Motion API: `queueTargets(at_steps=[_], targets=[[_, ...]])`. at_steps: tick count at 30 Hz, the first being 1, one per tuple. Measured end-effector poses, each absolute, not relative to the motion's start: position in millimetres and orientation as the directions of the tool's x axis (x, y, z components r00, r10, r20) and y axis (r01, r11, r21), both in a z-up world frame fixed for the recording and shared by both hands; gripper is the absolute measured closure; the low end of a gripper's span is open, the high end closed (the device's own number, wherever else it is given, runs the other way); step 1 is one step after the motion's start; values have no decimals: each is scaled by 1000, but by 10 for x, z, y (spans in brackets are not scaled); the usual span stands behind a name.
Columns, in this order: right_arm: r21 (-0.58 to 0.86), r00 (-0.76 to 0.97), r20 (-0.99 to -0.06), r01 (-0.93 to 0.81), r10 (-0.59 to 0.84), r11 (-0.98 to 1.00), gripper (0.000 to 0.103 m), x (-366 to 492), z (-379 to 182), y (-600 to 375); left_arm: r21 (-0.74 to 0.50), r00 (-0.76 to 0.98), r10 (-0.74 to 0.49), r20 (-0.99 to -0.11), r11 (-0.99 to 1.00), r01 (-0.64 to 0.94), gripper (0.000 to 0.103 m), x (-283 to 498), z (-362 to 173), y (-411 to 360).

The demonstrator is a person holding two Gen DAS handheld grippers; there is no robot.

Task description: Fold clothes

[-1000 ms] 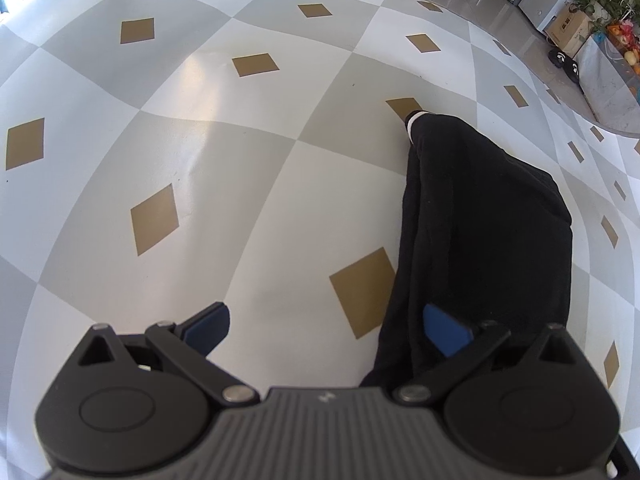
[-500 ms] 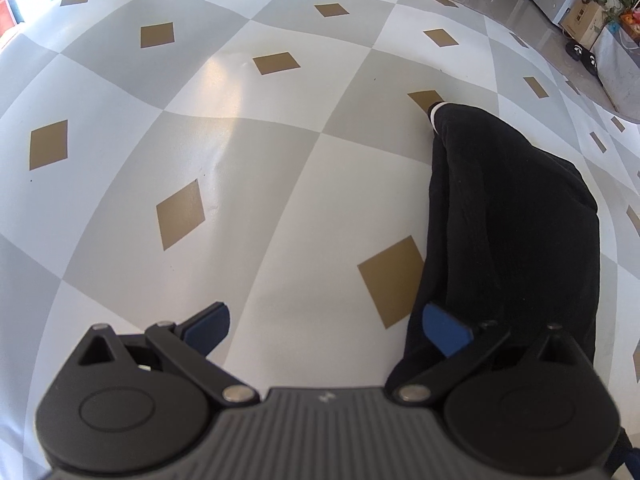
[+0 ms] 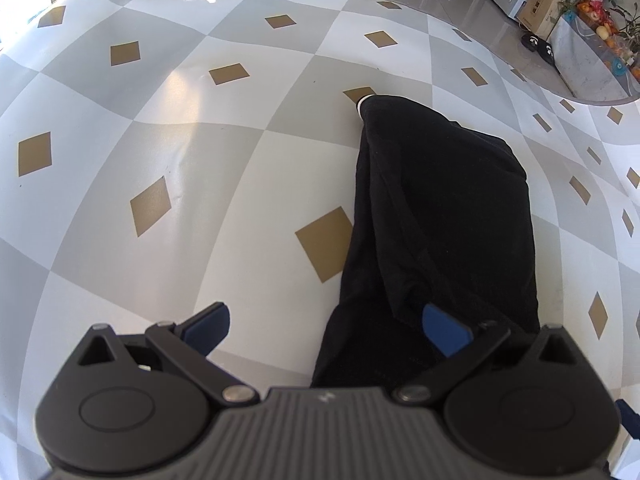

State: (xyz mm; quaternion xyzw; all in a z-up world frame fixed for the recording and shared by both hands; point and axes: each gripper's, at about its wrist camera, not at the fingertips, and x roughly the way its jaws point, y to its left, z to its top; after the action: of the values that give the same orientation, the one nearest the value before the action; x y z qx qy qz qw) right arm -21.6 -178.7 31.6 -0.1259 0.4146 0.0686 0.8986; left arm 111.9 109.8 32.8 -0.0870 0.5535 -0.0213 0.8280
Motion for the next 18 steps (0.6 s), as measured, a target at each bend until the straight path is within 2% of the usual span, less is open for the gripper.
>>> queueTargets(at_steps=[4,12,18], targets=[[-148,629,-778,-183,0,972,45,-232,235,-1977,-193,402,-151,-903,979,-66,0,1052,409,1119],[55,600,-797,-35,65,998,45,-196,54,-2350,-220,415,-154,-897,969,-115,0,999,470,1227],[5,635,-771,-76,52,997,47,-236,2,-2262,-230,415,-155,-897,963,-139,0,993,474,1276]])
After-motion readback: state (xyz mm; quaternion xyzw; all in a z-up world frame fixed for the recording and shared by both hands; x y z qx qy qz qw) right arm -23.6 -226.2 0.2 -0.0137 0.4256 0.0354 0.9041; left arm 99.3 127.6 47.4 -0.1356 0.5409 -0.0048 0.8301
